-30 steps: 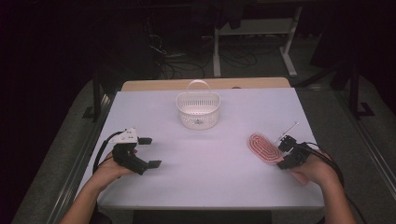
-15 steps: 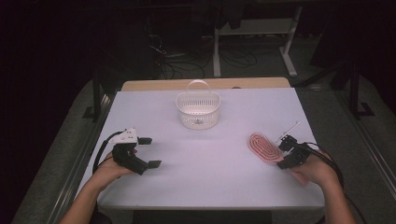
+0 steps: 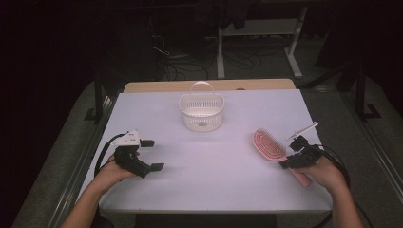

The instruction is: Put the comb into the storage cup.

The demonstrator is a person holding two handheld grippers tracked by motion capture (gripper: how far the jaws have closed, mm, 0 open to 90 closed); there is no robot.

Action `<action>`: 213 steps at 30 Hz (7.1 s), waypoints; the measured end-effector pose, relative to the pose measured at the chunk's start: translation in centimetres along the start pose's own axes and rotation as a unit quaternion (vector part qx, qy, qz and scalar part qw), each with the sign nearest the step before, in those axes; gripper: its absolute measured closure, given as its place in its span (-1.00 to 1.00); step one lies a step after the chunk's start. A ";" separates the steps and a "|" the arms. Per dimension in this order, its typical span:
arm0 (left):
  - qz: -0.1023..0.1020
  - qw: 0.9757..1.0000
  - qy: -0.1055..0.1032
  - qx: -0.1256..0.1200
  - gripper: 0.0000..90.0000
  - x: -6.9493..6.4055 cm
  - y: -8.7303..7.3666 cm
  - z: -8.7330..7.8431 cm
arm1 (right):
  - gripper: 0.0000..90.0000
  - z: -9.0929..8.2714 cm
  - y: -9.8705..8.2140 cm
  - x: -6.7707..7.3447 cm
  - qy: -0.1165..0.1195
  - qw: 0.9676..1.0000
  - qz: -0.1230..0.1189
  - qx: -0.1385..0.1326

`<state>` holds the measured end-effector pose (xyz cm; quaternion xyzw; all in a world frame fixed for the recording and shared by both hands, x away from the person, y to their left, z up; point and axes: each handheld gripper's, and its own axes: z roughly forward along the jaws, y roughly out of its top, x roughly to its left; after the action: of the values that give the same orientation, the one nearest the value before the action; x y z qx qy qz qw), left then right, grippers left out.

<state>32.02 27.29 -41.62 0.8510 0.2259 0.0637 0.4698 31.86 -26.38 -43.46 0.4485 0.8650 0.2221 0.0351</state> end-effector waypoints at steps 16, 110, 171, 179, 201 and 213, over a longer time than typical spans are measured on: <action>0.000 1.000 0.000 -0.001 -1.00 0.1 0.0 0.1 | 0.53 -0.8 0.4 0.0 0.033 0.996 -0.013 -0.077; 0.044 0.995 -0.057 -0.076 -1.00 0.8 7.8 1.9 | 0.53 -1.1 12.7 6.4 0.196 0.926 -0.213 -0.241; 0.058 0.971 -0.165 -0.161 -1.00 -0.9 11.4 4.9 | 0.53 0.3 12.7 9.7 0.283 0.883 -0.253 -0.277; 0.056 0.968 -0.169 -0.179 -1.00 -0.9 11.6 4.7 | 0.53 0.6 12.9 10.2 0.292 0.879 -0.257 -0.277; 0.061 0.962 -0.181 -0.195 -0.73 -1.1 11.7 4.8 | 0.53 0.8 12.9 10.4 0.305 0.873 -0.259 -0.278; 0.058 0.960 -0.189 -0.200 -0.64 -1.0 11.6 4.9 | 0.53 0.9 12.9 10.5 0.308 0.871 -0.262 -0.279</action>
<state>36.49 17.81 -34.57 0.7480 0.0660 -0.0278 0.6598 35.63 -11.33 -37.47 0.0859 0.8197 0.5639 -0.0527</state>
